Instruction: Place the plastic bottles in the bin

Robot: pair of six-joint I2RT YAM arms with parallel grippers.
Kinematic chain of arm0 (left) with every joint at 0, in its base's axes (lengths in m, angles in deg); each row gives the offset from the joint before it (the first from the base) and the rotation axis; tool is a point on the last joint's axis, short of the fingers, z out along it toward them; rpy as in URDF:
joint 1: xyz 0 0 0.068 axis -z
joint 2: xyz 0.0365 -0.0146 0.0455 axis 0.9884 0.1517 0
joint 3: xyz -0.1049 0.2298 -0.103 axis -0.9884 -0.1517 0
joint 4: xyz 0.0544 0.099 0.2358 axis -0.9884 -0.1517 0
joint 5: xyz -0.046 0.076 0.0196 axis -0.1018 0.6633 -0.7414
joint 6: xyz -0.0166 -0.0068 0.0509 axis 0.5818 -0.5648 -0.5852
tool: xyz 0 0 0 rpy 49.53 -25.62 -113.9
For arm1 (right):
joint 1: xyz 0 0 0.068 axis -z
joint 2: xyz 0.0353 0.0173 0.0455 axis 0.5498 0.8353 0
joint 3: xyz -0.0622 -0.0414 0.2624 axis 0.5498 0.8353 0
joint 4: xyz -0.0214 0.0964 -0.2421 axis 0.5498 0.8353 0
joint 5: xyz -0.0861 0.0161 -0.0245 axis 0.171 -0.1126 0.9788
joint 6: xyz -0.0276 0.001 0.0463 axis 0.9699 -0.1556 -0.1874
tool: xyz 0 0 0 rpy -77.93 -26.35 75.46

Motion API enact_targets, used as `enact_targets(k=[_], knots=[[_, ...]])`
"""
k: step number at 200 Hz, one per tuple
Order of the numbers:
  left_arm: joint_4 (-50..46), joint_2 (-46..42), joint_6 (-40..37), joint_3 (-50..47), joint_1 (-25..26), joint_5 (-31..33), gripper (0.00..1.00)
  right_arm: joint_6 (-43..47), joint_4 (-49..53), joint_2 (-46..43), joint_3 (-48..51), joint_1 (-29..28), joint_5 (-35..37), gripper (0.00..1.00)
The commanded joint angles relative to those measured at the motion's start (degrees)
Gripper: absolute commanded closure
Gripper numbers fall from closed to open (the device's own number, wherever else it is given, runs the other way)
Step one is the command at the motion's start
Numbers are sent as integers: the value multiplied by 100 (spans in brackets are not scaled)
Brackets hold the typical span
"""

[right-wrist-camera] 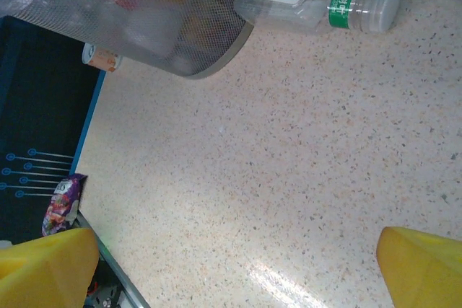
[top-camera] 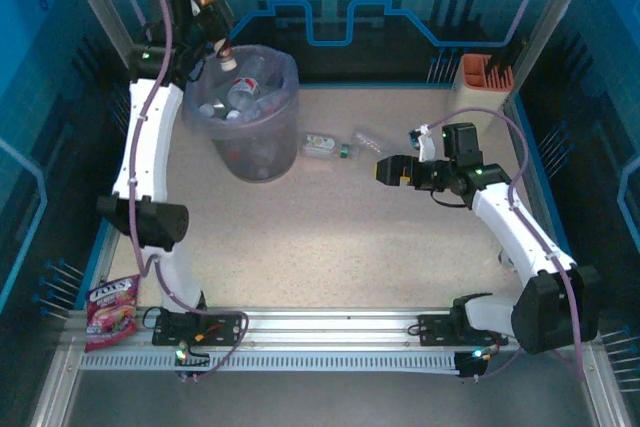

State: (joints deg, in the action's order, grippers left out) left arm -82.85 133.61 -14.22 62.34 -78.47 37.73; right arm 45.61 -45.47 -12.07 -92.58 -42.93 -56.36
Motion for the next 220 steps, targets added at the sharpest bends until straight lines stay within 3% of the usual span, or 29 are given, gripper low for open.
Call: enact_targets(k=[1,29,71,91,110,150,176,220], knots=[[-938,411,-379,183,-234,387,58,103,190,-186,213,143,-214,0],[-1454,733,-683,511,-254,567,58,-119,-78,-351,534,215,-231,0],[-2401,1431,-1265,1229,-247,74,63,-103,-138,-336,818,248,-226,0],[-2582,1690,-1338,1328,-239,-239,48,-184,-240,-254,853,248,-249,0],[-2425,1768,-1284,1222,-228,-386,41,-270,-388,-210,899,247,-252,0],[-2033,1662,-1300,1082,-177,-561,1,-263,-409,-157,903,251,-241,0],[-1488,1289,-1129,688,-161,-680,1,-253,-410,1,813,254,-362,0],[-1027,602,-904,323,-158,-866,1,-622,-651,162,608,252,453,0]])
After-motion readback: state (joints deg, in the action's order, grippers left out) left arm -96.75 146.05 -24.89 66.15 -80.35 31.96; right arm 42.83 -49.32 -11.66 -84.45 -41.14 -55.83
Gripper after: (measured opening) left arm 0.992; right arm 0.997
